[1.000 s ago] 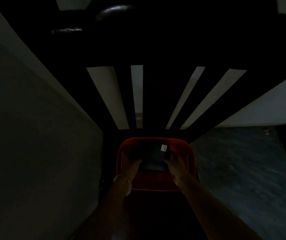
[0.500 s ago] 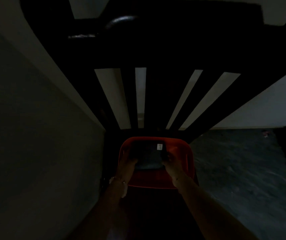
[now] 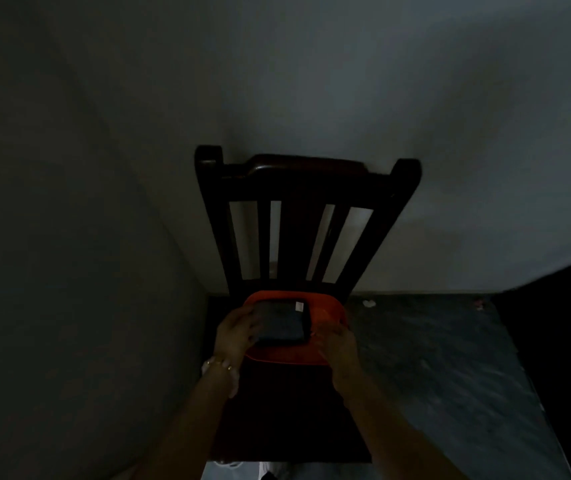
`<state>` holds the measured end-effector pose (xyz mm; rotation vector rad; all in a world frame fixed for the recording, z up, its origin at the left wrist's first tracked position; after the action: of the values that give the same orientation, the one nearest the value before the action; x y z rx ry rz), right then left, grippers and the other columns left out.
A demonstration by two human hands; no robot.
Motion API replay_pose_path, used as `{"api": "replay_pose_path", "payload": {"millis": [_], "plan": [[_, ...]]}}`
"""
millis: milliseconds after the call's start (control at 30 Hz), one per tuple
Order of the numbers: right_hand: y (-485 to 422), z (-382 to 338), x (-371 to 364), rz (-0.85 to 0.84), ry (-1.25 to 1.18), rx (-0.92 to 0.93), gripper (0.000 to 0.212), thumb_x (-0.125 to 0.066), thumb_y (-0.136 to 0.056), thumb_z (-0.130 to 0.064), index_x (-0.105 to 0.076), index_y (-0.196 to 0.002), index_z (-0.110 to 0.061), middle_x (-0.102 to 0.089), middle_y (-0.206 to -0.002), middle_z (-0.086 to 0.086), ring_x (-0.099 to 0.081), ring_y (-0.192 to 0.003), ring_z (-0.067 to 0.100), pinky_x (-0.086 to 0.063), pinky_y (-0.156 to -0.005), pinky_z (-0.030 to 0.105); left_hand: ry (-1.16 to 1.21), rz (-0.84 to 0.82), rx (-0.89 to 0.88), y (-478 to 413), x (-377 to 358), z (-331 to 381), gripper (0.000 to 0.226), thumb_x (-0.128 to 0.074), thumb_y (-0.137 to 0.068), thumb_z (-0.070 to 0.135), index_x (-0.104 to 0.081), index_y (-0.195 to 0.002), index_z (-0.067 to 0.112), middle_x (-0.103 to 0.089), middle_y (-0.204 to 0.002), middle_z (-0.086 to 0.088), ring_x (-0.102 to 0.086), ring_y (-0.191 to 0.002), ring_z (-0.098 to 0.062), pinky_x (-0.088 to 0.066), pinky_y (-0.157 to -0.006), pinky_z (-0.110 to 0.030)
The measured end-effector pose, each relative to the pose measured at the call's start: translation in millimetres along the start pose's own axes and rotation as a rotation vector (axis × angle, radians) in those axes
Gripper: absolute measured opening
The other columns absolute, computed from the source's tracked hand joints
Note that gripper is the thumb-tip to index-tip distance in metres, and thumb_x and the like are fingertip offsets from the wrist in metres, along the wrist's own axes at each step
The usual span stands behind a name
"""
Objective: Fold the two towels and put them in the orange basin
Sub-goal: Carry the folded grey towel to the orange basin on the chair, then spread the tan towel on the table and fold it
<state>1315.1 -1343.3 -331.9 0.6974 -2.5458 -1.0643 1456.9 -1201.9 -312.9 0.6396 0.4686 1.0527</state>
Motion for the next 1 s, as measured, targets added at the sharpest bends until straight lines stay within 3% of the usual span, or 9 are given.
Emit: {"api": "replay_pose_path", "payload": {"millis": [67,100,167,267,433,567,800,1000], "plan": [[23.1,-14.8,2.0,0.004,-0.095,0.03,0.02,-0.04,-0.096,0.005,-0.059,-0.095,0.01,-0.058,-0.098,0.018,-0.06,-0.047,0.008,-0.047,-0.047,0.016,0.017,-0.006,-0.045,29.0,-2.1,19.3,0.018,-0.041,-0.096,0.007,-0.056,-0.105,0.006,-0.065,-0.09,-0.008,-0.062,-0.078,-0.017,-0.051,-0.061,-0.021],[36.8,-22.2,0.2,-0.015,-0.125,0.043,0.021,-0.038,-0.097,0.003,-0.059,-0.094,0.008,-0.057,-0.102,0.022,-0.061,-0.05,0.013,-0.047,-0.047,0.018,0.03,-0.021,-0.087,44.9,-4.0,29.5,0.017,-0.04,-0.097,0.009,-0.057,-0.099,0.008,-0.066,-0.089,-0.008,-0.063,-0.078,-0.016,-0.05,-0.064,-0.023],[62.6,-32.5,-0.1,-0.051,-0.137,0.08,0.019,-0.043,-0.096,-0.003,-0.062,-0.095,0.002,-0.063,-0.095,0.019,-0.058,-0.062,0.017,-0.046,-0.053,0.019,0.038,-0.049,-0.168,72.5,-4.3,42.8,0.02,-0.038,-0.098,0.011,-0.058,-0.096,0.01,-0.067,-0.087,-0.008,-0.066,-0.071,-0.013,-0.051,-0.063,-0.023],[95.7,-46.2,6.5,-0.078,-0.157,0.142,0.019,-0.05,-0.094,-0.007,-0.062,-0.081,-0.011,-0.061,-0.08,0.01,-0.058,-0.071,0.015,-0.046,-0.061,0.019,0.118,-0.024,-0.217,103.5,0.4,49.7,0.019,-0.039,-0.098,0.009,-0.057,-0.096,0.004,-0.066,-0.083,-0.012,-0.067,-0.058,-0.007,-0.053,-0.053,-0.017],[143.5,-54.9,23.9,-0.156,-0.144,0.223,0.016,-0.05,-0.094,-0.01,-0.065,-0.088,-0.01,-0.063,-0.079,0.007,-0.061,-0.079,0.017,-0.049,-0.074,0.024,0.17,0.061,-0.244,153.3,8.0,38.3,0.026,-0.04,-0.096,0.008,-0.06,-0.08,0.007,-0.063,-0.064,-0.006,-0.061,-0.064,-0.019,-0.053,-0.058,-0.021],[179.5,-47.9,33.1,-0.289,-0.045,0.286,0.019,-0.051,-0.095,-0.019,-0.066,-0.086,-0.011,-0.065,-0.077,0.003,-0.063,-0.079,0.015,-0.049,-0.084,0.03,0.19,0.133,-0.277,186.8,12.5,24.5,0.028,-0.04,-0.095,0.005,-0.059,-0.074,0.006,-0.058,-0.047,0.003,-0.056,-0.059,-0.017,-0.049,-0.06,-0.027],[245.1,-33.1,58.2,-0.449,0.025,0.398,0.024,-0.055,-0.094,-0.02,-0.063,-0.073,-0.01,-0.063,-0.069,0.002,-0.062,-0.071,0.012,-0.051,-0.072,0.024,0.301,0.199,-0.425,272.2,11.8,-6.0,0.033,-0.042,-0.096,0.011,-0.058,-0.067,0.008,-0.05,-0.043,0.007,-0.05,-0.045,-0.006,-0.045,-0.055,-0.023],[294.1,-0.9,46.0,-0.675,0.2,0.448,0.024,-0.05,-0.095,-0.015,-0.063,-0.076,-0.01,-0.064,-0.071,0.003,-0.061,-0.072,0.012,-0.05,-0.07,0.024,0.478,0.329,-0.52,350.2,42.5,-51.0,0.03,-0.045,-0.096,0.011,-0.06,-0.071,0.005,-0.047,-0.049,0.003,-0.047,-0.044,-0.005,-0.045,-0.048,-0.017]]}}
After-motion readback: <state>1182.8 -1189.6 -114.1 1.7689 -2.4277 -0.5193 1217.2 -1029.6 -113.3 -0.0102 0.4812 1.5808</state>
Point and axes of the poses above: each hand's wrist, its own y-axis away from the middle knuckle, its own x-axis out of the back of the hand, z = x × y, the point moved 8 cm from there along -y, towards the middle knuckle
